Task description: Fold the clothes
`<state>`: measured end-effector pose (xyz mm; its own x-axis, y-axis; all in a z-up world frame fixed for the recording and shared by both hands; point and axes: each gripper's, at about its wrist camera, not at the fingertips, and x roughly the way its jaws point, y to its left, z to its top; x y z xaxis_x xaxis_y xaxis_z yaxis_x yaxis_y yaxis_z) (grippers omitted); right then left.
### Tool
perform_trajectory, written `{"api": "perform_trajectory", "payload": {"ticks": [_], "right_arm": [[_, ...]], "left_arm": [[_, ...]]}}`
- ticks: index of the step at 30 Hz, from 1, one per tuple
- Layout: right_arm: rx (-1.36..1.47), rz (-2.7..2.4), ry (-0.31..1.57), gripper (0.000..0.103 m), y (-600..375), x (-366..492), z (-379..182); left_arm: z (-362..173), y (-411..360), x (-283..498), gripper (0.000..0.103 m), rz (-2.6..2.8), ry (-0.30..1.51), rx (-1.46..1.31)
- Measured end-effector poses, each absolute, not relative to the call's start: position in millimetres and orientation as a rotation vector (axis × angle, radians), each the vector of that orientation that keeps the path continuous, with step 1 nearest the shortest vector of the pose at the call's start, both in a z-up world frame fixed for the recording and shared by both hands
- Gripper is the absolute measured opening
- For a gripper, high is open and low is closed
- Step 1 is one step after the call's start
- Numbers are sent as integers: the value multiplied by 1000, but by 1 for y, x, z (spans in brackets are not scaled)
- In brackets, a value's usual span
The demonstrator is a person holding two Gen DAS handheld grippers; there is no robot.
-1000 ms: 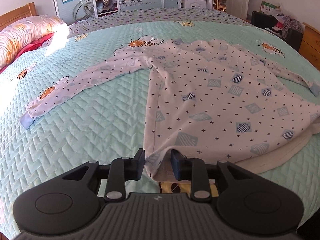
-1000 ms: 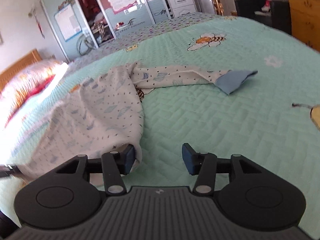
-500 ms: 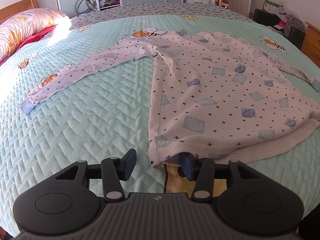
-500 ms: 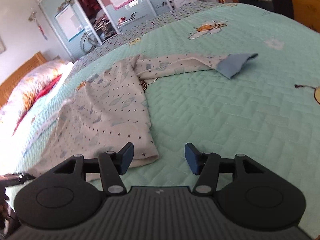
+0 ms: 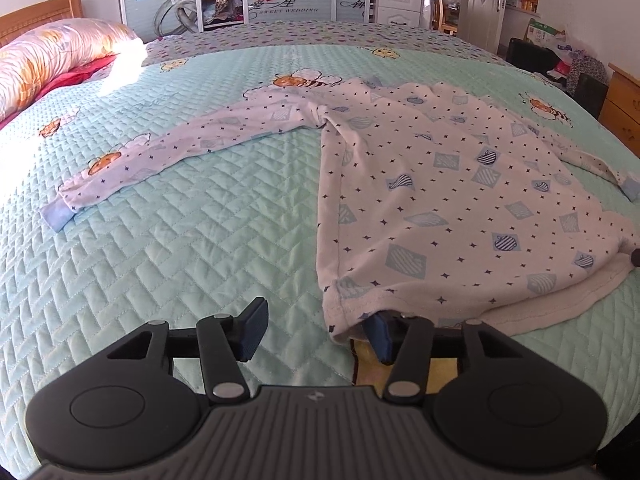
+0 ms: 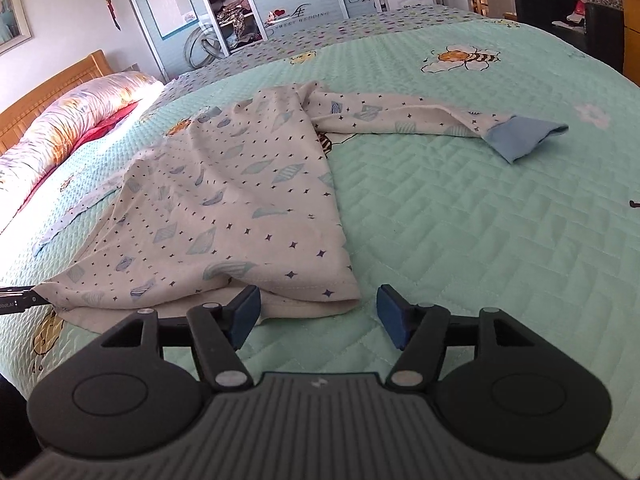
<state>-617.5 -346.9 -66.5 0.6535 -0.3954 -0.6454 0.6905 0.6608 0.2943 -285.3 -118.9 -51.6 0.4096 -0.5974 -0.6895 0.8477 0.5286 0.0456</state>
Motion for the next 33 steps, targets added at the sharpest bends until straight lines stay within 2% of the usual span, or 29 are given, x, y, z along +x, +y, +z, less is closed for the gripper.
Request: {"api": "perform_trajectory", "payload": {"ticks": [11, 13, 15, 18, 19, 21, 22, 27, 30, 33], "right_arm": [[550, -660, 583, 71, -345, -613, -68], [549, -660, 581, 71, -345, -613, -69], [545, -662, 581, 72, -344, -612, -70], [530, -668, 580, 73, -342, -610, -71], [523, -673, 580, 70, -342, -609, -70], [502, -692, 591, 41, -342, -609, -69], [502, -696, 594, 21, -343, -610, -68], [544, -686, 575, 19, -346, -614, -69], [571, -678, 560, 23, -348, -617, -70], [555, -660, 567, 31, -346, -614, -70]], "left_arm": [[-47, -127, -291, 54, -954, 602, 480], [-50, -128, -290, 44, -944, 598, 488], [-50, -128, -287, 4, -924, 591, 486], [-46, -122, -282, 4, -897, 604, 433], [-44, -118, -280, 4, -889, 613, 406], [-35, -110, -281, 4, -885, 622, 354], [-32, -105, -282, 4, -884, 626, 340], [-43, -99, -278, 4, -835, 676, 347], [-54, -102, -276, 4, -832, 706, 359], [-60, -103, -274, 4, -829, 715, 362]]}}
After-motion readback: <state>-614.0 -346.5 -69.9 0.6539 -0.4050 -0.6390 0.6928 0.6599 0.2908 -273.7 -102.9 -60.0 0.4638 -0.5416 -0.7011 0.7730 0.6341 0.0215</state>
